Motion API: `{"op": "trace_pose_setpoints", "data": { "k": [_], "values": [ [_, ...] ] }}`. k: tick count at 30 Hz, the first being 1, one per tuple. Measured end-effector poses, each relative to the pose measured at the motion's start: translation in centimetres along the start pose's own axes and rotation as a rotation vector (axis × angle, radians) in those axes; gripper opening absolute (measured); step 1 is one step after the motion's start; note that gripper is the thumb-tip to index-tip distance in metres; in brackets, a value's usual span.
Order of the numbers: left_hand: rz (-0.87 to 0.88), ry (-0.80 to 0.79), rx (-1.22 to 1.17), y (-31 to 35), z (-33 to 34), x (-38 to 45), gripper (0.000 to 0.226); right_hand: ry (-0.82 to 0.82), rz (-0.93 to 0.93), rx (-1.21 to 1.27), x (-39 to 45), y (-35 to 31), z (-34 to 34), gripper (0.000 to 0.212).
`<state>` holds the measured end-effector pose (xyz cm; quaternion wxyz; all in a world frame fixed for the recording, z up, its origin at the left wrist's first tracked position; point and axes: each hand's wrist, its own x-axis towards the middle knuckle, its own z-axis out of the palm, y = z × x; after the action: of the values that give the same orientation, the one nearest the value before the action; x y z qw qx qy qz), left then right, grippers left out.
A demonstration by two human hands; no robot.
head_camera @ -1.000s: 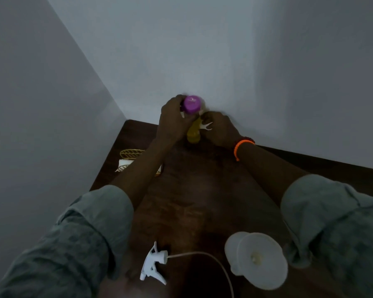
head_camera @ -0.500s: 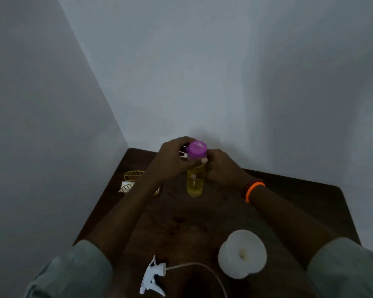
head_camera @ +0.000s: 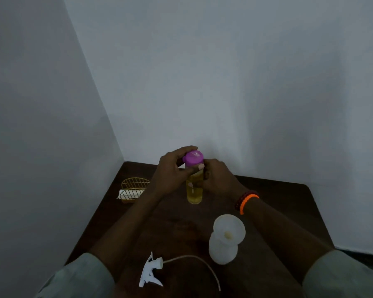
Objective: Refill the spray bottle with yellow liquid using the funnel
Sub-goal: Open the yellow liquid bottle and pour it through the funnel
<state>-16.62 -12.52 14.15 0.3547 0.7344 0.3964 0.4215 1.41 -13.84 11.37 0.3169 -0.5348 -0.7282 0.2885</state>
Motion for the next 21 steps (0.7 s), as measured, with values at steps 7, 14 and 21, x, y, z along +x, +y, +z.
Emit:
{"op": "trace_pose_setpoints", "data": {
  "k": [7,14,21],
  "values": [
    [-0.027,0.145,0.06,2.0,0.3,-1.3,0.055,0.096,0.061,-0.054,-1.3,-2.1,1.0,0.026],
    [-0.109,0.213,0.116,3.2,0.7,-2.4,0.068,0.183,0.122,-0.049,-1.7,-3.8,1.4,0.022],
    [-0.139,0.235,0.004,3.4,-0.1,-2.8,0.063,0.192,0.151,-0.033,-2.4,-3.7,0.8,0.049]
  ]
}}
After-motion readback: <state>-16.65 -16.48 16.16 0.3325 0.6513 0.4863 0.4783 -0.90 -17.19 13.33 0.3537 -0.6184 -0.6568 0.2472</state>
